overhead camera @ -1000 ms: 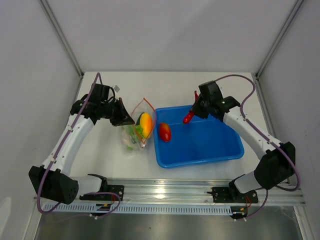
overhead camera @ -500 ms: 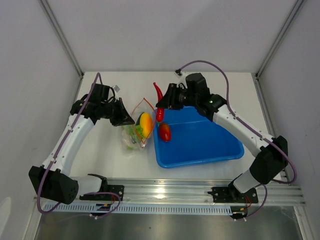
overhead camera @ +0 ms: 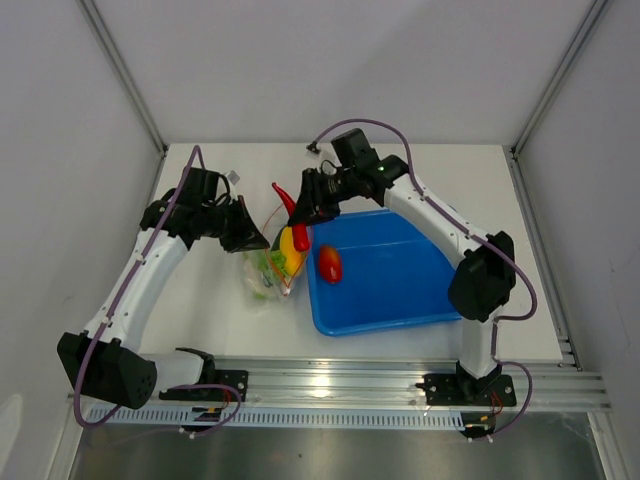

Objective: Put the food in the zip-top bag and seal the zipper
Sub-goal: Place the fake vegetable in the zipper food storage bag.

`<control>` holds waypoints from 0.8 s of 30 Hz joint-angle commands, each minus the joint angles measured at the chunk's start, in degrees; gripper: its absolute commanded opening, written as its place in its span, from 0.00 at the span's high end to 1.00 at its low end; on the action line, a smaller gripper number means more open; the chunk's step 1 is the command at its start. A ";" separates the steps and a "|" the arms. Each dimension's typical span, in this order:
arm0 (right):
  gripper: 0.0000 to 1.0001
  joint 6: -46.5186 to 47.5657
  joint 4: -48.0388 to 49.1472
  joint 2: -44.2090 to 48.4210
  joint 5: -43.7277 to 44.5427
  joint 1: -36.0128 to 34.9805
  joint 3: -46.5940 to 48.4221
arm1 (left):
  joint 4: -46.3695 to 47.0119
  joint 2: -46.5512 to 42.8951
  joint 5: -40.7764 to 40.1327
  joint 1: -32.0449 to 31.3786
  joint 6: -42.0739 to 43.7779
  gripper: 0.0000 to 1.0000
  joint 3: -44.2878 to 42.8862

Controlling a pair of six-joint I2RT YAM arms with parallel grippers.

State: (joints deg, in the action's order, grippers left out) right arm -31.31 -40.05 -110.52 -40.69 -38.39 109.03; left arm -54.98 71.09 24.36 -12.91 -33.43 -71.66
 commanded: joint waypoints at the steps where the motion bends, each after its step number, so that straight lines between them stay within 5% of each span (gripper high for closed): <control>1: 1.00 -1.46 -3.89 -2.06 -9.05 0.51 0.57 | 0.84 -1.39 0.95 -0.10 0.65 0.99 0.12; 6: 1.00 -1.48 -6.51 -2.94 -12.31 0.42 -0.58 | 0.40 -1.74 0.25 -0.10 0.74 1.00 -0.15; 11: 1.00 1.86 -16.69 -4.96 -6.44 -0.01 2.23 | 0.49 -1.48 0.51 -0.10 0.56 0.99 -0.33; 24: 0.94 3.28 -32.36 -15.68 2.62 -2.39 20.50 | 0.40 -1.74 0.51 -0.10 0.30 0.99 -0.33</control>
State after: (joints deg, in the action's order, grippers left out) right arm -27.94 -67.22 -123.28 -40.97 -40.38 123.22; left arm -55.02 71.07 24.36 -12.91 -33.43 -71.66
